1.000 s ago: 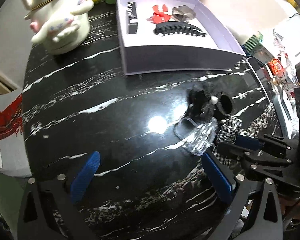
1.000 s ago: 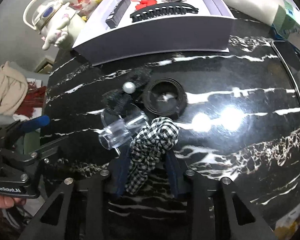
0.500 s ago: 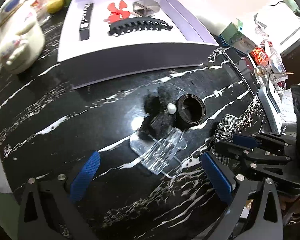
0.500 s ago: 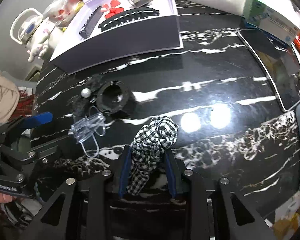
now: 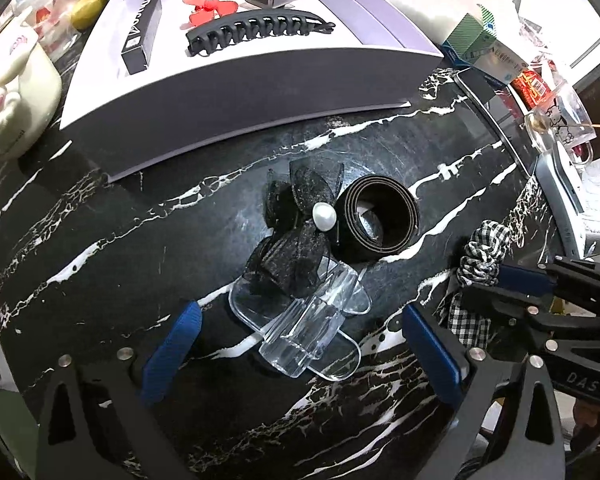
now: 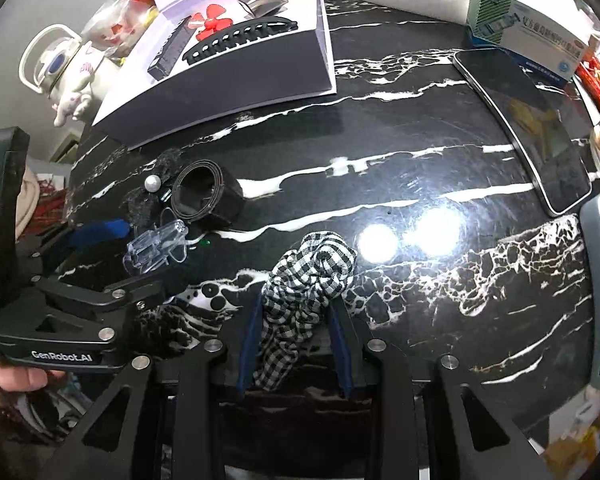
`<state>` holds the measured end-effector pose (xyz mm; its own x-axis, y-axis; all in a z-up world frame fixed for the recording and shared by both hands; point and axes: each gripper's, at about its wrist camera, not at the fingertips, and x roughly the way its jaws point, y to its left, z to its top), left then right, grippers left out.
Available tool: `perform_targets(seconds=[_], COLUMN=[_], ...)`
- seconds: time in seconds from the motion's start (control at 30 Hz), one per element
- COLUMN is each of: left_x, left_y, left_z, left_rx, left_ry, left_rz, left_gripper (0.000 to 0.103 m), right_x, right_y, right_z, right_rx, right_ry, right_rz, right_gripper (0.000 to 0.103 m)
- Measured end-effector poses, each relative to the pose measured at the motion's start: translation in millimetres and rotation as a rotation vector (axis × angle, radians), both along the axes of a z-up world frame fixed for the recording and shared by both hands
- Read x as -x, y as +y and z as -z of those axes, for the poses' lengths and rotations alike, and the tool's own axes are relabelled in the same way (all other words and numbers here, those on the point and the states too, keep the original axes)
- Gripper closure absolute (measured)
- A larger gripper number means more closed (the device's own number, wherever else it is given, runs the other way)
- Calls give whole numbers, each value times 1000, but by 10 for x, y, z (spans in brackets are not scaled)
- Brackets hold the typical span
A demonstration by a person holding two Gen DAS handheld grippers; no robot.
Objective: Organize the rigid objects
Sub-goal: 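Close the left gripper on the clear plastic piece while the right gripper grasps the checked scrunchie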
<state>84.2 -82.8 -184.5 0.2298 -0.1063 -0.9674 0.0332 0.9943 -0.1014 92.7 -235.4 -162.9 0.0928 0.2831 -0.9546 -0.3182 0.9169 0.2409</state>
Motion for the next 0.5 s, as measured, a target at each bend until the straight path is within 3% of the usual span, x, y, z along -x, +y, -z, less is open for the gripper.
perform_targets(seconds=[0.17, 0.23, 0.3, 0.33, 0.5], left_x=[-42, -38, -21, -12, 26], left_y=[-117, -153, -148, -126, -105], left_z=[-14, -36, -53, -58, -58], left_rx=[-26, -41, -22, -5, 12], left_ry=[-22, -38, -45, -52, -50], left_rz=[21, 23, 24, 20, 20], left_gripper=[19, 33, 38, 46, 47], right_x=[-17, -21, -28, -34, -53], right_y=[-28, -7, 4, 6, 24], right_z=[-7, -6, -2, 1, 4], right_rx=[1, 4, 5, 5, 8], right_ry=[1, 0, 0, 1, -2], right_rz=[-11, -19, -25, -27, -42], right_gripper=[71, 71, 71, 71, 71])
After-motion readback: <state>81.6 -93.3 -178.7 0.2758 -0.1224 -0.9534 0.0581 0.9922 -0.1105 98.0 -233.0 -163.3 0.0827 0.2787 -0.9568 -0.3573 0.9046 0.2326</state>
